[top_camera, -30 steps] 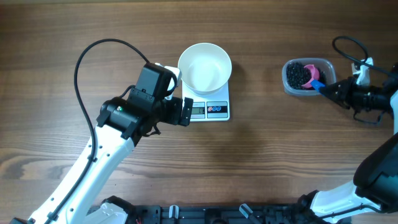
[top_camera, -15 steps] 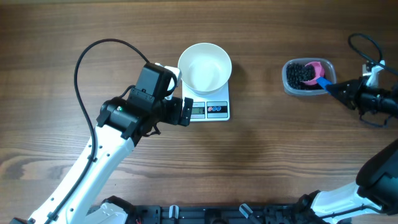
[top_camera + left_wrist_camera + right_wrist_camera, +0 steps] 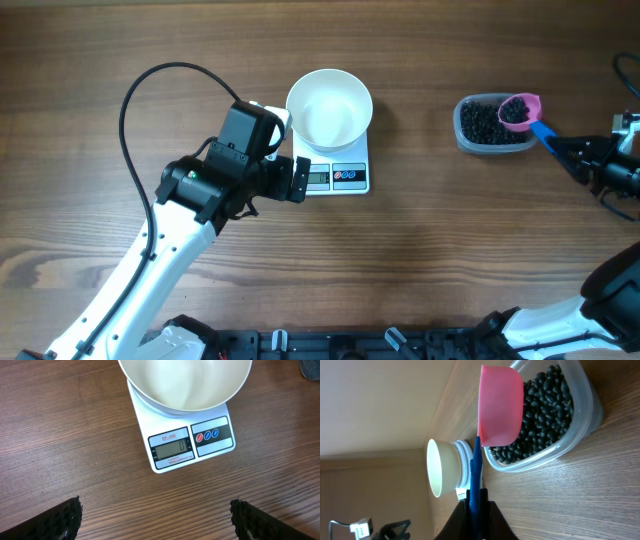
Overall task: Scoop item into bowl and weigh 150g on scale
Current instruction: 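Lift the filled scoop out of the tub with the right gripper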
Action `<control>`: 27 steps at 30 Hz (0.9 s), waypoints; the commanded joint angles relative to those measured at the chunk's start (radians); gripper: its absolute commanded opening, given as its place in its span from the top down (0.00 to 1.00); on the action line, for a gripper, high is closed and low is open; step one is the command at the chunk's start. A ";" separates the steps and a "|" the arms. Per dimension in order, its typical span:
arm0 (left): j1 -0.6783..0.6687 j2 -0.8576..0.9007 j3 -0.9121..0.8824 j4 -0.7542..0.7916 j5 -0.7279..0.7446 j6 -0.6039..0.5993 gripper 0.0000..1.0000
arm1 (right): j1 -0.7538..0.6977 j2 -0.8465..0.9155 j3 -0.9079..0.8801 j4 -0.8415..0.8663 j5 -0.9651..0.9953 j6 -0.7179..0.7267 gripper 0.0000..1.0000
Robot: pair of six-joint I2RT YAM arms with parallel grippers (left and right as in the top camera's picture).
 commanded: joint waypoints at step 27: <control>0.002 0.004 -0.001 0.002 -0.002 -0.009 0.00 | 0.120 0.017 -0.008 -0.066 -0.464 -0.040 0.96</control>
